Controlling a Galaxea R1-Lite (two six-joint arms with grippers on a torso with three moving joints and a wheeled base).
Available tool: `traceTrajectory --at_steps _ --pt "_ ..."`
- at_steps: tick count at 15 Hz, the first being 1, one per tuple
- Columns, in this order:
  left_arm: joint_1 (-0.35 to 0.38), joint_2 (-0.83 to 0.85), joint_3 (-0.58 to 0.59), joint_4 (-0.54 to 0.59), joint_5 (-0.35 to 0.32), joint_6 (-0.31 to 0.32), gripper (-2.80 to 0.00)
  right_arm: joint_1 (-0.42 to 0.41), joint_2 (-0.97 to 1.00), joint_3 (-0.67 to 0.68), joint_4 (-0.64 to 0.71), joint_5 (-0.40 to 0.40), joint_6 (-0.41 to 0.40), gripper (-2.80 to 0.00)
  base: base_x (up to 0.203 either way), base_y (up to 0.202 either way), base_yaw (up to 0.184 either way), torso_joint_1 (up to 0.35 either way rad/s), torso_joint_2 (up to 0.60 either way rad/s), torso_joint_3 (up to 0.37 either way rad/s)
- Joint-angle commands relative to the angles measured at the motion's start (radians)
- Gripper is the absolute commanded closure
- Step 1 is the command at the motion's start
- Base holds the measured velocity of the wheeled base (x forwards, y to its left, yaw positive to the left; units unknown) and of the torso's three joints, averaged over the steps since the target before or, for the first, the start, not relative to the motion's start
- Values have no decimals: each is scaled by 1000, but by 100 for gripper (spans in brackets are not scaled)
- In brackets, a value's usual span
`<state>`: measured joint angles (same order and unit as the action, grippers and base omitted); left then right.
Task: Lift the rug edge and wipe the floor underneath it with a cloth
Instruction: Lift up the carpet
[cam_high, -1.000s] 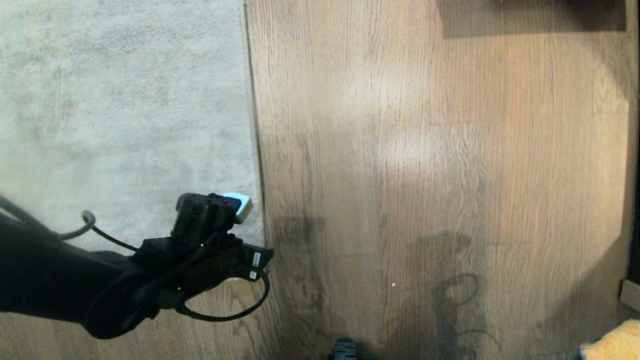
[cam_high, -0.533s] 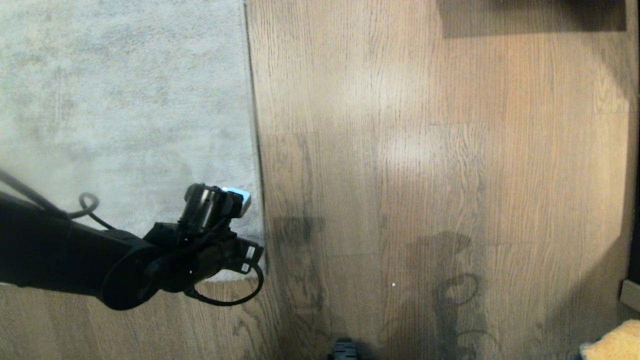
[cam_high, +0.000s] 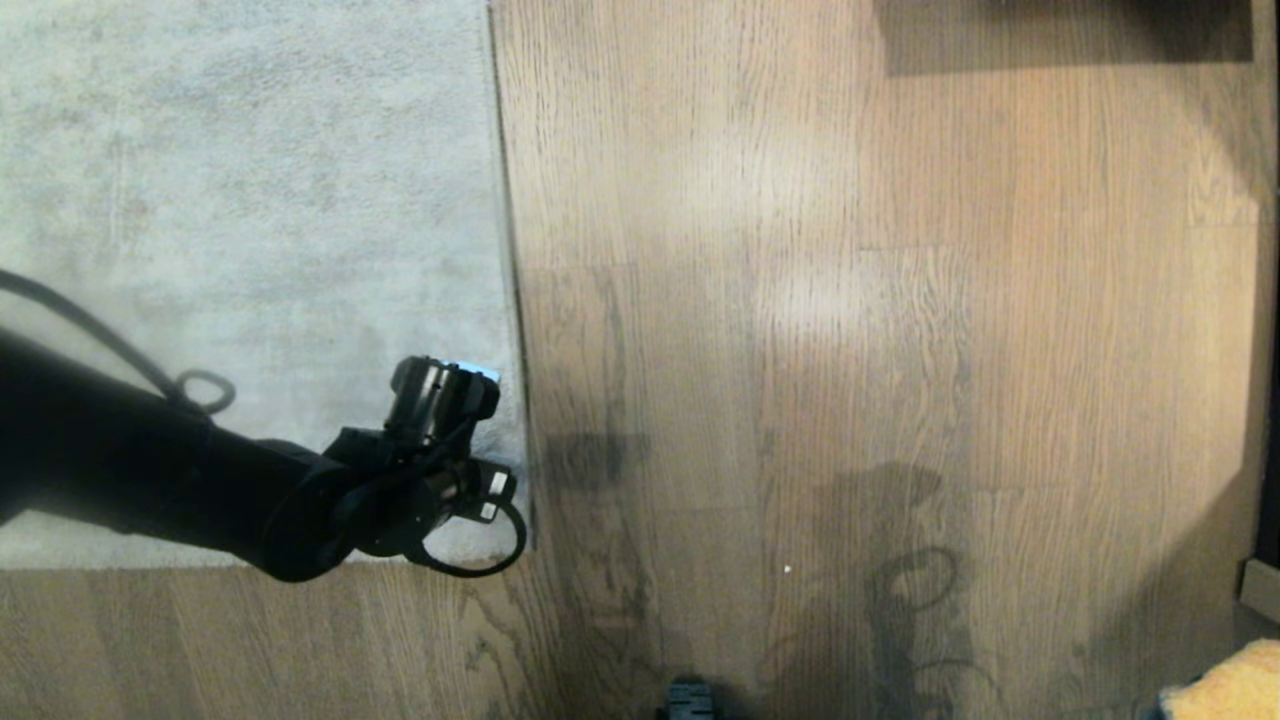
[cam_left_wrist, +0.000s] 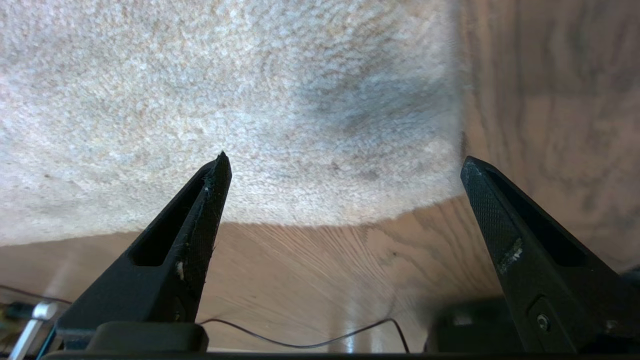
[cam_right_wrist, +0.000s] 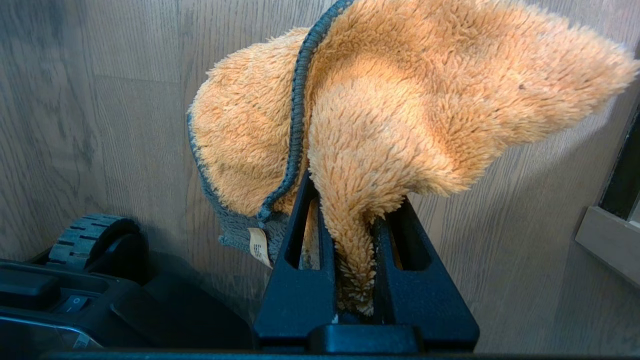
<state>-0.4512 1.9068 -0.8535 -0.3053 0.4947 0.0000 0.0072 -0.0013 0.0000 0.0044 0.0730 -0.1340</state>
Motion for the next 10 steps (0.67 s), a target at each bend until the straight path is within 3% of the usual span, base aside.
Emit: traceTrajectory --at_steps 1,10 --pt "9 22 -21 -2 13 0 -280 0 1 0 0 1 -1 0 0 0 0 0 0 0" --pt "19 85 -118 -6 19 2 -280 0 1 0 0 -1 -1 0 0 0 0 0 0 0"
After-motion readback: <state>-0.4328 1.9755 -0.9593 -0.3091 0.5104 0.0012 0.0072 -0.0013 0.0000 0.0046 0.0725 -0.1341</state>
